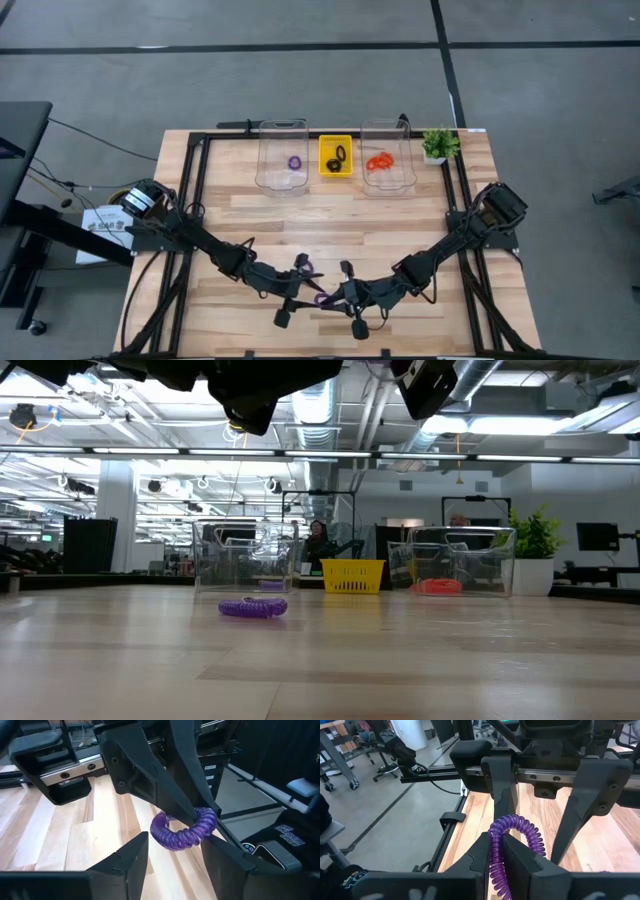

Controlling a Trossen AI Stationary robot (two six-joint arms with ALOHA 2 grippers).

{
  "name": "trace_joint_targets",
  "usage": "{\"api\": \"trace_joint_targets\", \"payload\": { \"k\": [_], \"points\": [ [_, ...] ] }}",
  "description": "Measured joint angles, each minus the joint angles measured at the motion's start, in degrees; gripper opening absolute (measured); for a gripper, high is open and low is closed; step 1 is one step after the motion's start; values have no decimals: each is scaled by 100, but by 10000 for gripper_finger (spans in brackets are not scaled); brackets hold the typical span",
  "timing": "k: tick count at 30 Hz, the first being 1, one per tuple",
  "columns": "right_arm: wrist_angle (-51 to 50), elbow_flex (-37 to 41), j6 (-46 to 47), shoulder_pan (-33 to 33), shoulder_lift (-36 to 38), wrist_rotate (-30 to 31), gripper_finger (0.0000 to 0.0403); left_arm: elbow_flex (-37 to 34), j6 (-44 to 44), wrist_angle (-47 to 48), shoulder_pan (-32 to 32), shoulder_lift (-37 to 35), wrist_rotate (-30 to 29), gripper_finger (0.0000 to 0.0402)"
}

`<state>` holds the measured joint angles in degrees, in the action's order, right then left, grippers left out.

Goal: Sort spring keychains
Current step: Put the right purple spring keychain into the left transparent bin

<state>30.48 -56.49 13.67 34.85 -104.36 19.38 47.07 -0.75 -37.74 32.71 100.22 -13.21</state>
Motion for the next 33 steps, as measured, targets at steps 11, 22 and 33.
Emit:
{"api": "trace_joint_targets", "payload": {
  "k": [11,22,33],
  "points": [
    [125,0,99,11,1,-125,33,0,46,0,-2,0,-26,185],
    [-146,0,94,-48,2,116,30,0,44,-99,31,0,-26,182],
    [-260,0,87,-46,2,461,30,0,-16,-111,28,0,0,177]
  ]
}}
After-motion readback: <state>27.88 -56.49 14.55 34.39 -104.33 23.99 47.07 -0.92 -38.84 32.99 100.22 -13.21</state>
